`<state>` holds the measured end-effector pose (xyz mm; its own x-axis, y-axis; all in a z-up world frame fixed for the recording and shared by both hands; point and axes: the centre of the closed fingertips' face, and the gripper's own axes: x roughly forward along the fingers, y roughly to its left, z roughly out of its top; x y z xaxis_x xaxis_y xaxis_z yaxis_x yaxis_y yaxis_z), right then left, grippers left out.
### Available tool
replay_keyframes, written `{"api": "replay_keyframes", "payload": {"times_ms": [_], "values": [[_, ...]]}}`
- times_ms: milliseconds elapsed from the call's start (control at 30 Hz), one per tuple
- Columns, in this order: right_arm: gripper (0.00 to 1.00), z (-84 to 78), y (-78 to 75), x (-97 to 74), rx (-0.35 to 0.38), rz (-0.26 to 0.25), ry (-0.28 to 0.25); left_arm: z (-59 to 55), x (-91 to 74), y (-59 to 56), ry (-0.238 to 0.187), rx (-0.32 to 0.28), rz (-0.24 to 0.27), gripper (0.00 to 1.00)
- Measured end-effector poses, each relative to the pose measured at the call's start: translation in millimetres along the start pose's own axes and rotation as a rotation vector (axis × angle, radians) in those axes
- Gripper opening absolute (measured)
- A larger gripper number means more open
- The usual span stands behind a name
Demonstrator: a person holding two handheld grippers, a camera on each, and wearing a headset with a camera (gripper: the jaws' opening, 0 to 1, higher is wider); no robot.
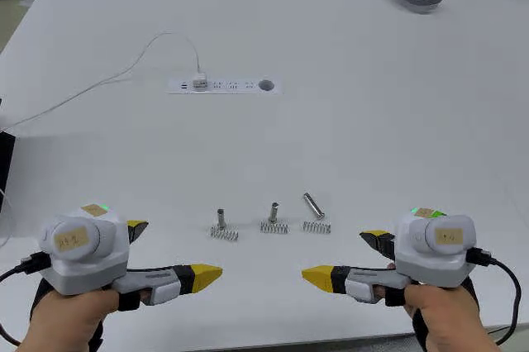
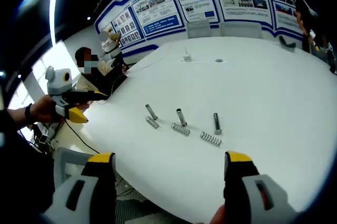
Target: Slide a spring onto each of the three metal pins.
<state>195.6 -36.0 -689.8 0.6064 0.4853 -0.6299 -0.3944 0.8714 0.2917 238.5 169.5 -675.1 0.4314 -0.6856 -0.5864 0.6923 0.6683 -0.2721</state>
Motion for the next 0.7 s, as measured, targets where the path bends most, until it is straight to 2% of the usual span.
{"api": "replay_keyframes", "payload": {"times_ms": [467,700], "values": [[0.85,4.0,-17.4,11.3,-0.018,0.001,0.030,-0.7,0.1,1.8,0.002,-0.004,0.012,0.96],[0.83,-0.1,-24.4,23.7,-0.033,0.017,0.084,-3.2,-1.6,5.2,0.011,-0.008,0.024,0.96]]}}
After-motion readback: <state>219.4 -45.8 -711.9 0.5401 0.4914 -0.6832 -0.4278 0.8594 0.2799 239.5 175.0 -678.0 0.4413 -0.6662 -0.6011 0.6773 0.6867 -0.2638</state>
